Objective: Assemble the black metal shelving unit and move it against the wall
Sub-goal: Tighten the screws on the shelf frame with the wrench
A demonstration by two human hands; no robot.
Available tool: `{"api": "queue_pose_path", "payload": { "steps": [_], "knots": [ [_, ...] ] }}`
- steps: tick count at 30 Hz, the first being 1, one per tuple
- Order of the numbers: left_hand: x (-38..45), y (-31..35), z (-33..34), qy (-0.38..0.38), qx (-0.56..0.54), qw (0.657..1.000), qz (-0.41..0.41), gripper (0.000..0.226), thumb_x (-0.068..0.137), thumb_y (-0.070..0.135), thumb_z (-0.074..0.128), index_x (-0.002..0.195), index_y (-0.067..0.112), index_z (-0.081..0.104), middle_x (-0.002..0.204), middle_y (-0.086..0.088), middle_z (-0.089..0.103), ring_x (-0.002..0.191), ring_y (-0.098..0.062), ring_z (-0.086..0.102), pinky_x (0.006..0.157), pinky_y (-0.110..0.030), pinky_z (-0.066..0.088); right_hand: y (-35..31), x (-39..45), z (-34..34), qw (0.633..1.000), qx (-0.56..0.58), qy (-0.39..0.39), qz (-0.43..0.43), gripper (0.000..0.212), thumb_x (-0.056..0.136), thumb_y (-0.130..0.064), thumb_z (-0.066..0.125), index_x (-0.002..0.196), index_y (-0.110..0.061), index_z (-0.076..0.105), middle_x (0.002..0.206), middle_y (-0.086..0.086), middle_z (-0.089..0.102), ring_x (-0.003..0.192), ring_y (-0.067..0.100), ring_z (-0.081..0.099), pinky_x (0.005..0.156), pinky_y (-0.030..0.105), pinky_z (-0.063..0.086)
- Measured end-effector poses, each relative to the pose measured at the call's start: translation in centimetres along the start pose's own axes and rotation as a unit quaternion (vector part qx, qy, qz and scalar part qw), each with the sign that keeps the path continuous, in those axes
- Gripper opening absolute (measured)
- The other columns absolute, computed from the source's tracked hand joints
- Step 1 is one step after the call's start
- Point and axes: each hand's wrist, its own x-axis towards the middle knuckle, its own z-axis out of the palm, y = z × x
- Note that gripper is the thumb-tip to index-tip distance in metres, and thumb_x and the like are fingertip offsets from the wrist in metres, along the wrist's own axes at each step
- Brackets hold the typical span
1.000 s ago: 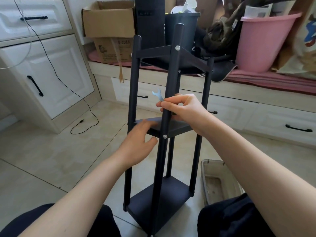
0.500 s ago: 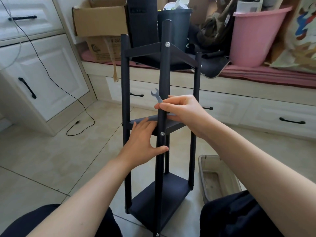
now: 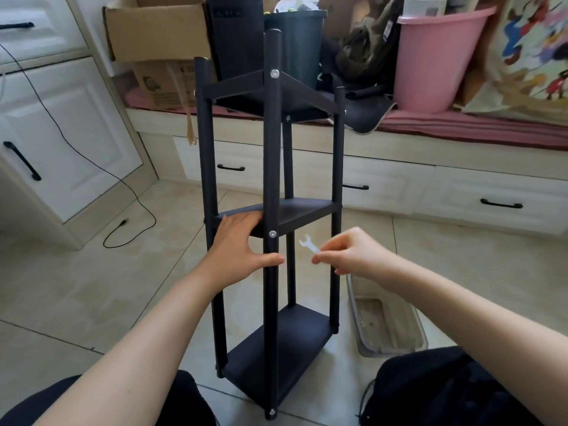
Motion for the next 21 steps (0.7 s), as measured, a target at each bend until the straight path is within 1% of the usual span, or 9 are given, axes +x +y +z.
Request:
{"api": "queue_pose_path", "payload": {
  "steps": [2,4,7,9,11,13,16,19,21],
  "knots": [
    [0.0,-0.3,-0.3,-0.012,-0.004,1.000,-0.001,0.067,0.071,0.038,0.088,0.129,0.036,0.054,0.130,0.014,0.057,0.127,-0.013,0.045,0.109,-0.037,0.040,1.6,-0.1,1.8,1.000,-0.001,-0.001,0.014,0.012,0.083,-0.029,0.076,0.075,-0.021,0.080,0.054,-0.010,0.059,0.056,0.006,0.053,0.062,0.026,0.050],
    [-0.1,-0.4,-0.4,-0.023,-0.010,1.000,0.002,0.067,0.072,0.039,0.087,0.127,0.047,0.051,0.125,0.025,0.055,0.122,-0.003,0.044,0.107,-0.032,0.039,2.6,-0.1,3.4,1.000,0.008,0.009,0.015,0.018,0.084,-0.030,0.073,0.070,-0.020,0.077,0.053,-0.010,0.061,0.052,0.002,0.052,0.060,0.021,0.047],
    [-0.3,-0.4,-0.4,-0.032,-0.031,0.999,0.003,0.041,0.080,0.049,0.077,0.110,0.060,0.052,0.112,0.044,0.052,0.116,0.014,0.042,0.107,-0.033,0.037,3.1,-0.2,5.8,0.999,0.031,0.023,-0.007,0.025,0.089,-0.031,0.068,0.064,-0.027,0.071,0.056,-0.012,0.065,0.054,-0.003,0.057,0.060,0.014,0.045],
    [-0.2,-0.1,-0.1,-0.020,-0.044,0.999,0.006,0.021,0.089,0.054,0.064,0.109,0.054,0.057,0.111,0.037,0.058,0.116,0.010,0.047,0.112,-0.041,0.036,2.7,-0.1,6.8,0.998,0.045,0.034,-0.029,0.022,0.092,-0.028,0.066,0.071,-0.030,0.071,0.058,-0.012,0.066,0.057,-0.004,0.059,0.059,0.011,0.045],
    [-0.1,0.1,0.1,-0.006,-0.042,0.999,0.016,0.019,0.097,0.047,0.056,0.111,0.038,0.063,0.108,0.023,0.063,0.109,0.002,0.054,0.107,-0.044,0.043,2.3,0.1,7.4,0.996,0.058,0.046,-0.044,0.017,0.095,-0.024,0.062,0.080,-0.025,0.072,0.064,-0.009,0.067,0.062,0.000,0.061,0.062,0.010,0.047],
    [0.1,0.3,0.2,-0.008,-0.037,0.999,0.025,0.026,0.097,0.045,0.052,0.112,0.028,0.065,0.106,0.016,0.065,0.104,0.001,0.057,0.097,-0.037,0.049,1.9,0.3,7.8,0.995,0.064,0.046,-0.058,0.018,0.098,-0.020,0.056,0.086,-0.019,0.070,0.072,-0.005,0.068,0.067,0.005,0.062,0.065,0.012,0.048],
    [0.4,0.4,0.3,-0.023,-0.038,0.998,0.043,0.030,0.095,0.044,0.051,0.108,0.023,0.067,0.102,0.012,0.067,0.100,-0.001,0.059,0.090,-0.027,0.049,1.7,0.5,8.3,0.995,0.053,0.052,-0.074,0.021,0.100,-0.015,0.051,0.092,-0.010,0.070,0.076,0.000,0.065,0.068,0.008,0.058,0.065,0.014,0.046],
    [0.6,0.4,0.1,-0.032,-0.042,0.997,0.047,0.020,0.096,0.042,0.053,0.104,0.028,0.065,0.100,0.017,0.066,0.099,0.002,0.059,0.084,-0.011,0.042,1.7,1.0,8.7,0.992,0.076,0.067,-0.074,0.022,0.101,-0.015,0.050,0.096,-0.007,0.071,0.076,0.000,0.063,0.070,0.009,0.055,0.069,0.018,0.046],
    [0.6,0.4,0.0,-0.041,-0.041,0.998,0.039,0.019,0.096,0.043,0.053,0.108,0.031,0.063,0.104,0.020,0.063,0.102,0.005,0.057,0.083,-0.009,0.041,1.7,1.3,9.0,0.989,0.106,0.078,-0.068,0.021,0.101,-0.015,0.050,0.097,-0.011,0.070,0.078,0.000,0.063,0.073,0.010,0.057,0.075,0.024,0.049]
  ]
}}
